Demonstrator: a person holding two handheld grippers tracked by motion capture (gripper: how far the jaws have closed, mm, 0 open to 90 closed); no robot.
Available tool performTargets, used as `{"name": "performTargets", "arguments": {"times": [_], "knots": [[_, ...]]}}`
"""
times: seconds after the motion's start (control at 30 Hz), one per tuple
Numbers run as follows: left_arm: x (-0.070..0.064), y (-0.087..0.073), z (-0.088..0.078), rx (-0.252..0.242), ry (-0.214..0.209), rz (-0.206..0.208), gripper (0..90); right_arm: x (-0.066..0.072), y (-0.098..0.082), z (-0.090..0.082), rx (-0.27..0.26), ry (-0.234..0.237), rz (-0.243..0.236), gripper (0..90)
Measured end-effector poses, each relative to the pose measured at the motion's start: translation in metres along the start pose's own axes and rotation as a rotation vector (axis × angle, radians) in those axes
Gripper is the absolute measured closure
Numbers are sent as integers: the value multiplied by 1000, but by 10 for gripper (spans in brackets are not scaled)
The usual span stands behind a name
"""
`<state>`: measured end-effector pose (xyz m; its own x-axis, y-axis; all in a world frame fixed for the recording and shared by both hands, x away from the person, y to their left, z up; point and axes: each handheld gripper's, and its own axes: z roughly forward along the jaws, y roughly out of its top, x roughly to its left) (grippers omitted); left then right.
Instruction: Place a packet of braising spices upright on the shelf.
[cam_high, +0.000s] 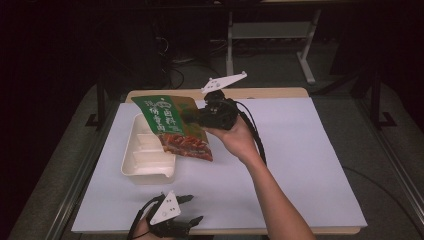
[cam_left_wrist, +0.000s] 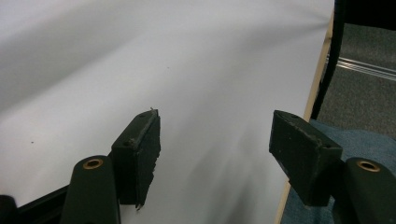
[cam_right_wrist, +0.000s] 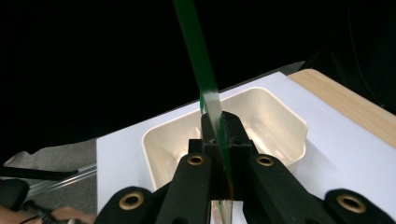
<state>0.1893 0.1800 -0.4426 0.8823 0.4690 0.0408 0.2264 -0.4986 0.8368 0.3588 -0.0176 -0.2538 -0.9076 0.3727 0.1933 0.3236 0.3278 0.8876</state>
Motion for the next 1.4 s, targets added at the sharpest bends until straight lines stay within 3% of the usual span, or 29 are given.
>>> {"name": "performTargets", "arguments": {"times": [0.57, 0.87, 1.1, 1.4], "knots": [[4, 0, -6, -24, 8, -2, 328, -8, 28, 48, -12, -16, -26, 900], [4, 0, -6, -14, 10, 25, 324, -11, 30, 74, -29, -11, -26, 900], [3, -1, -6, -7, 15, 31, 321, -10, 28, 96, -30, -18, -51, 900], [2, 0, -7, -11, 17, 41, 321, -11, 24, 112, -30, -7, -73, 899]]}}
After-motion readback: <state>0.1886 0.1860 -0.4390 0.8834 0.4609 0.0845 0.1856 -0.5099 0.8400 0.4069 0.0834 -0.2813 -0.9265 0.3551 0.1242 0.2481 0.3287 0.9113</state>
